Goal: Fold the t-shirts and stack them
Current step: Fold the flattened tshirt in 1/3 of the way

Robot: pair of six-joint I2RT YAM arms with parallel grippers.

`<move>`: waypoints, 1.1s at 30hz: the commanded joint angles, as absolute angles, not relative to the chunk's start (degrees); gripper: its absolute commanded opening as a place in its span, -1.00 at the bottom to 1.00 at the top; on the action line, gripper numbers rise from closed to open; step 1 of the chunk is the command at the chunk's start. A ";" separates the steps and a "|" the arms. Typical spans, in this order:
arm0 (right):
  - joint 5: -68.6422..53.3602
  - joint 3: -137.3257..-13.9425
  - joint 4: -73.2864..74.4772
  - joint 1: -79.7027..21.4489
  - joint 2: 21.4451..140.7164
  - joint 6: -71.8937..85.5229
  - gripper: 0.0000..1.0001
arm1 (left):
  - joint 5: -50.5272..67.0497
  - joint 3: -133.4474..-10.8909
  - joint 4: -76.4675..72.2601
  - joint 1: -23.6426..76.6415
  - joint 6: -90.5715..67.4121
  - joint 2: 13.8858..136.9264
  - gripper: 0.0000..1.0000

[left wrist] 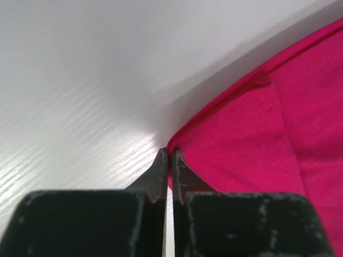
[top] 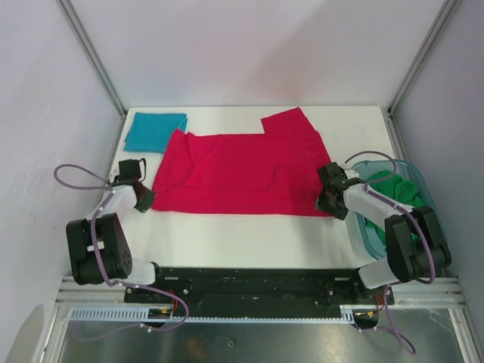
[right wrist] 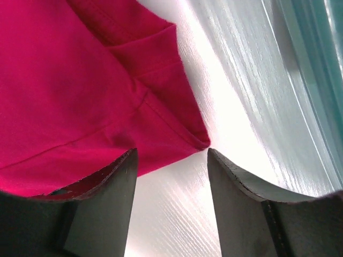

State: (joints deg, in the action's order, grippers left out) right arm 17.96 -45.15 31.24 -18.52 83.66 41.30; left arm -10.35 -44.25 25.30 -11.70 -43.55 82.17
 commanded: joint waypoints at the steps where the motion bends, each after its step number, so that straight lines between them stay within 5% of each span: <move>1: 19.71 -47.37 34.81 -19.68 80.95 43.28 0.19 | -17.38 -42.70 28.42 -12.88 -44.68 77.62 -1.00; 23: 26.92 -45.69 30.53 -24.20 86.50 44.13 0.02 | -18.03 -41.95 30.36 -13.79 -43.96 77.22 -1.00; 25: 27.01 -45.57 30.46 -24.31 86.90 44.10 -0.19 | -18.06 -41.71 30.38 -13.71 -43.95 77.11 -1.00; 28: 26.93 -45.50 30.91 -24.34 86.73 44.12 -0.84 | -18.02 -41.33 30.44 -13.83 -43.90 76.62 -1.00; 33: 24.84 -45.45 36.27 -24.11 80.48 45.06 -1.00 | -18.34 -40.03 31.98 -13.73 -45.39 74.52 -1.00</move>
State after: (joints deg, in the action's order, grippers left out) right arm 24.14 -45.34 31.27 -24.29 85.62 43.97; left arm -15.86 -41.23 30.39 -13.06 -43.68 77.82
